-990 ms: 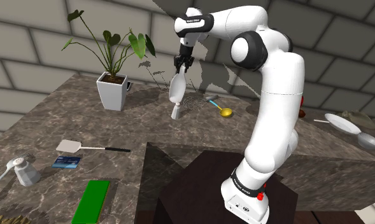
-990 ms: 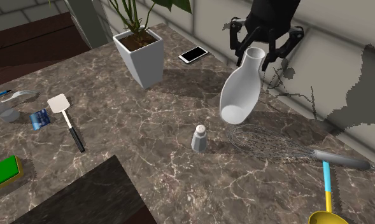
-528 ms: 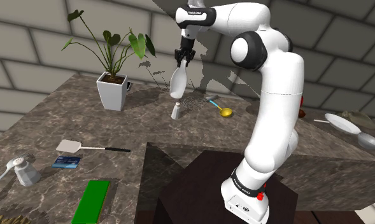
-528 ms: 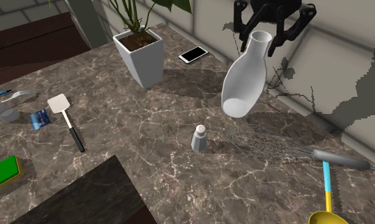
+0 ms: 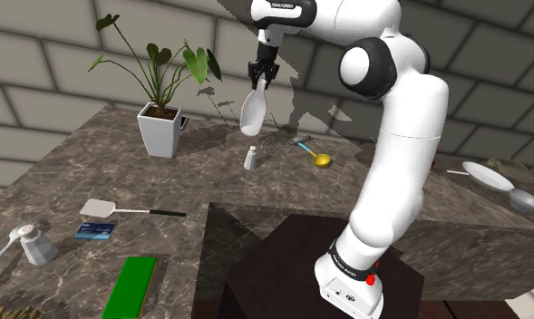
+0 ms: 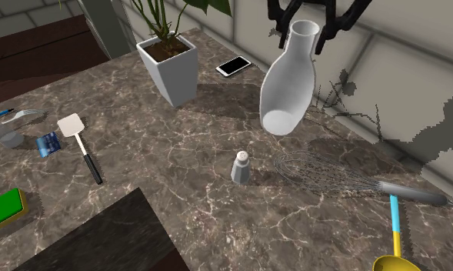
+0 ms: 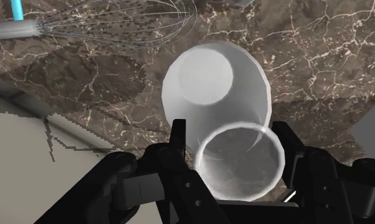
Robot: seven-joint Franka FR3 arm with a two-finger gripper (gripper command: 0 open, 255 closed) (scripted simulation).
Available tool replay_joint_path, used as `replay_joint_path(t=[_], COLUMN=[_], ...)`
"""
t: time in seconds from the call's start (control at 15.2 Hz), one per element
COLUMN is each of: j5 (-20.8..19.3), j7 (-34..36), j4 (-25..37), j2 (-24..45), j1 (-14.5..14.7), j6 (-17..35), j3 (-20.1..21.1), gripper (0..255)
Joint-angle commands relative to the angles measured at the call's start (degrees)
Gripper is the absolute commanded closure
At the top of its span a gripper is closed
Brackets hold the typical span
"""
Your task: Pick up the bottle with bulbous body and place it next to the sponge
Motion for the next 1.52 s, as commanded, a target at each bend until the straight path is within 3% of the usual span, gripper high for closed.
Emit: replay_joint_path(t=[0.0, 0.73, 1.45], j5=[-0.8, -3.9, -4.0], j7=[2.2, 14.5, 27.7], j4=[-2.6, -12.7, -13.1], j2=[-3.1, -17.5, -25.2], j1=[1.7, 9.1, 15.1], j6=[-0.4, -4.3, -11.6], j3=[0.5, 5.5, 12.6], gripper=[255, 255, 255])
